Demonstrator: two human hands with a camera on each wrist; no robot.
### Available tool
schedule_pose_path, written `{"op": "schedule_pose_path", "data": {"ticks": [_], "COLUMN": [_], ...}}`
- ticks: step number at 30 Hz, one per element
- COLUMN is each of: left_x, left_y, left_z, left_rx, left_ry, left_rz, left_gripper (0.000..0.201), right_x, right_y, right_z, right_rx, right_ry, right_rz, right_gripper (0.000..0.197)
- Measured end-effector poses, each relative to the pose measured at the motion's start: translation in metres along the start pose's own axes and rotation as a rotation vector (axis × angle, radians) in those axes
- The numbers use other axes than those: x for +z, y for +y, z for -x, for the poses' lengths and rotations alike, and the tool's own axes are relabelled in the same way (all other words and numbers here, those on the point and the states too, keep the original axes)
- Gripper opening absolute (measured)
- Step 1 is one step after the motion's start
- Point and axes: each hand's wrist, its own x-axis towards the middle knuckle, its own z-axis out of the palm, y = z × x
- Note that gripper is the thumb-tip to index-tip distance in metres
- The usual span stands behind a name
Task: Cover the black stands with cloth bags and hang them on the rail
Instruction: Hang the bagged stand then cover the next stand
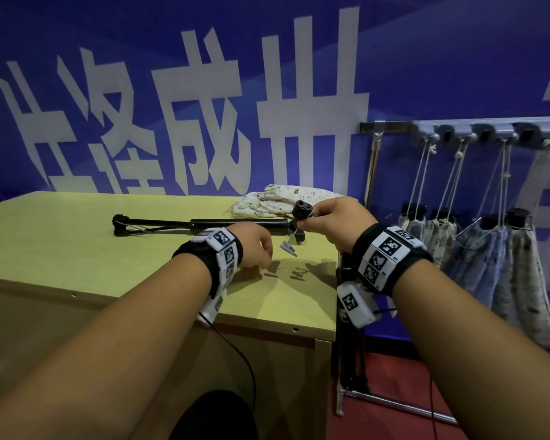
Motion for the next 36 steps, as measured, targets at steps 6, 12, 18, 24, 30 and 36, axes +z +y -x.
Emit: {"op": "schedule_pose_path", "data": {"ticks": [6,12,18,24,30,36], "left_x": [-0.010,-0.009,0.000,0.013,0.026,0.045], "left_y": [0.027,0.055,0.083,0.115,0.159,0.197], "left_z": [-0.008,-0.030,-0.052,-0.073,-0.099,-0.125], "left_rx": [-0.042,-0.012,0.089,0.188,0.205,0.190], "left_ry": [0.152,0.166,0.260,0.248,0.320,0.261], "left_rz": [0.725,0.935,0.841,0.878,0.910,1.032], "left_gripper": [0.015,0.016,0.015,0.024,0.030,0.031], "right_x": [-0.018,-0.039,-0.058,-0.070,-0.083,-0.093], "right_y": [0.015,0.034,0.058,0.081,0.112,0.145], "right_z": [0.001,0.002,0.008,0.007,-0.001,-0.003], "right_rx": [0.026,0.013,0.030,0.034,0.037,0.058], "right_ry": [0.112,0.173,0.196,0.298,0.411,0.500], "right_rz": [-0.007,-0.063,-0.183,-0.204,-0.184,-0.278], "right_gripper": [0.026,0.020,0.016,0.019,0.020,0.020]}}
